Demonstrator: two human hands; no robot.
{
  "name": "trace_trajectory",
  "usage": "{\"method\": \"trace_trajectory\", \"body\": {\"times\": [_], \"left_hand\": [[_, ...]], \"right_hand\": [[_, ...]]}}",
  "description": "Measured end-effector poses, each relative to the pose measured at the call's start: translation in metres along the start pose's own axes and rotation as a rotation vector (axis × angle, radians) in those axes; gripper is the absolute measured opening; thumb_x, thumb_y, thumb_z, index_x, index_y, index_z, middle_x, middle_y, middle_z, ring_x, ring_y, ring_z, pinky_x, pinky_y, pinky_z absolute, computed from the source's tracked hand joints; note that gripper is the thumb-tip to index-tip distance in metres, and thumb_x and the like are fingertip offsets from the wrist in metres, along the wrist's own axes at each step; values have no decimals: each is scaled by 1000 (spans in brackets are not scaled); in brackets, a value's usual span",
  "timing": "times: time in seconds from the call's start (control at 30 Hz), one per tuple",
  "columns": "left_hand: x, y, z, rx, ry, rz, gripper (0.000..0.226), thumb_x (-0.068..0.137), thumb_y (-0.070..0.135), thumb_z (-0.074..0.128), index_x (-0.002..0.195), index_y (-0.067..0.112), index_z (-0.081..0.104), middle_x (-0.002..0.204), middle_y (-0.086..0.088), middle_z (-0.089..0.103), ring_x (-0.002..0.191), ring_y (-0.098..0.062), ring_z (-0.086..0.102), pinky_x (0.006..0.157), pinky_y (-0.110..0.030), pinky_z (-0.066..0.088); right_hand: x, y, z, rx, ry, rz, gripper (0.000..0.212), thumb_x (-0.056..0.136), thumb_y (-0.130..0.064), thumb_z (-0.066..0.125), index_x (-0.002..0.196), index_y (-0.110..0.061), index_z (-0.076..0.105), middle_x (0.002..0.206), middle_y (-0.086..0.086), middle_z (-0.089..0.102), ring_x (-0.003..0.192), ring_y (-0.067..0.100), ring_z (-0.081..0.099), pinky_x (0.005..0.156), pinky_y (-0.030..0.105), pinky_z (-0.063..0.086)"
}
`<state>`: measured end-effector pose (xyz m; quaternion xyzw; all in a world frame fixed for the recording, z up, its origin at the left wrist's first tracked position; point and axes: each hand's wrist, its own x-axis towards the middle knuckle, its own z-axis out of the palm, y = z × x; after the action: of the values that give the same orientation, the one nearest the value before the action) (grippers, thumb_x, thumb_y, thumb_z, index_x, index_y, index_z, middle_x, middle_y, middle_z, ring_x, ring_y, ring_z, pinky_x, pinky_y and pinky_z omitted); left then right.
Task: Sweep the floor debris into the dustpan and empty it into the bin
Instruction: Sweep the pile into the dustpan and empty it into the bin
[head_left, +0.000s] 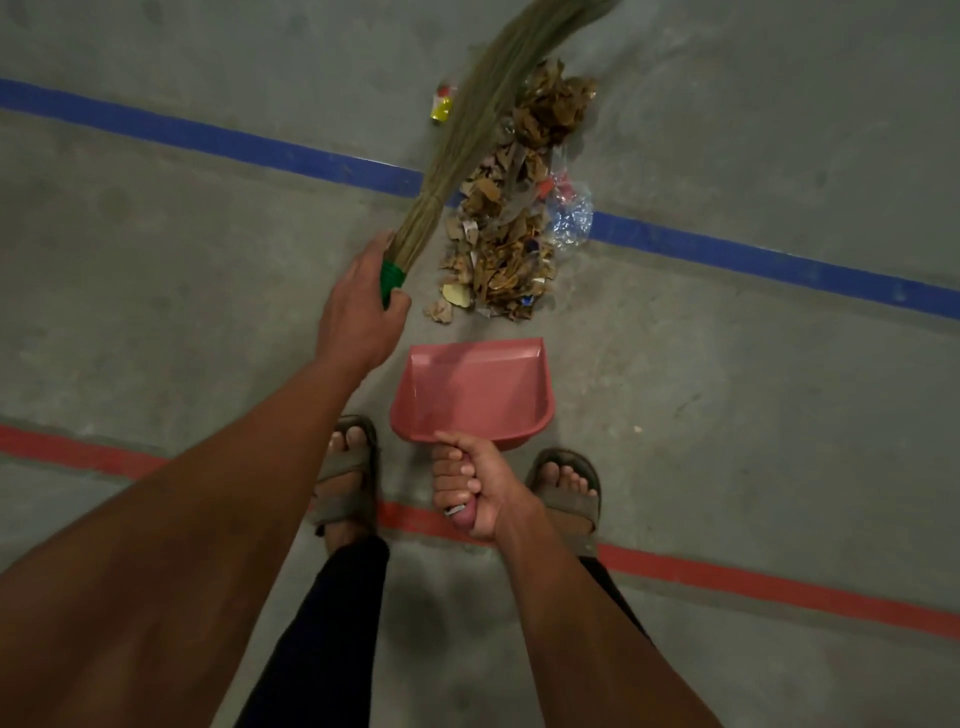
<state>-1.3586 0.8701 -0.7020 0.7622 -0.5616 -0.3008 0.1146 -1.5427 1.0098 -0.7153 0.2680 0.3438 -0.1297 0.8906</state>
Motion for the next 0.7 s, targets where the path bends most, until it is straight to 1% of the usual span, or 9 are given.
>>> {"method": "trace_trajectory", "body": {"times": [0.07,0.17,0.27,0.33,0.4,0.5,0.6,0.7], "left_hand": [[13,-5,3,-17,-16,34,69,95,22,55,158,32,29,148,-4,51,124,-27,55,102,-40,46],[32,-19,6,-41,-32,80,70,95,22,54,159,33,28,147,-3,52,123,-25,55,102,-41,48],[51,-36,4,-54,-63,150,72,95,21,54,159,35,27,148,-4,51,123,-25,55,102,-42,48],[63,-43,1,-36,-80,199,72,95,21,54,159,36,27,148,-3,51,123,-23,55,102,-39,47],[75,-48,-4,-7,-110,238,72,96,20,55,159,36,26,146,-3,51,121,-20,55,98,-36,47],[89,-52,-14,35,-153,297,72,96,20,56,159,37,26,146,-3,52,120,-21,56,96,-39,49],[100,-50,-23,53,-200,358,73,95,20,57,160,37,27,146,-4,52,121,-23,56,97,-43,51],[111,-48,-19,72,-216,394,73,98,23,58,160,40,24,143,-3,54,116,-23,58,93,-42,52]], "right_hand": [[19,0,-4,11,9,-36,41,97,-28,60,63,-21,38,39,-9,29,27,4,25,28,19,25],[46,-3,-9,66,-18,-70,44,99,-39,62,66,-20,39,41,-9,30,27,5,26,30,18,22],[73,-11,-10,149,-46,-140,45,98,-46,62,69,-19,40,41,-8,32,27,5,29,30,19,25],[83,-18,-10,192,-63,-194,45,97,-45,64,69,-18,41,42,-7,33,28,5,30,28,21,29],[90,-21,-7,219,-106,-250,43,95,-44,65,71,-18,41,42,-6,34,27,5,31,28,21,30],[94,-10,-3,253,-191,-283,44,101,-45,58,71,-17,41,42,-5,35,27,7,34,30,19,28],[93,3,-2,316,-247,-286,46,103,-46,54,71,-15,44,42,-3,36,28,8,36,30,19,30],[97,-3,-2,297,-221,-309,44,99,-44,59,70,-15,45,42,-4,37,27,7,36,29,20,32]]}}
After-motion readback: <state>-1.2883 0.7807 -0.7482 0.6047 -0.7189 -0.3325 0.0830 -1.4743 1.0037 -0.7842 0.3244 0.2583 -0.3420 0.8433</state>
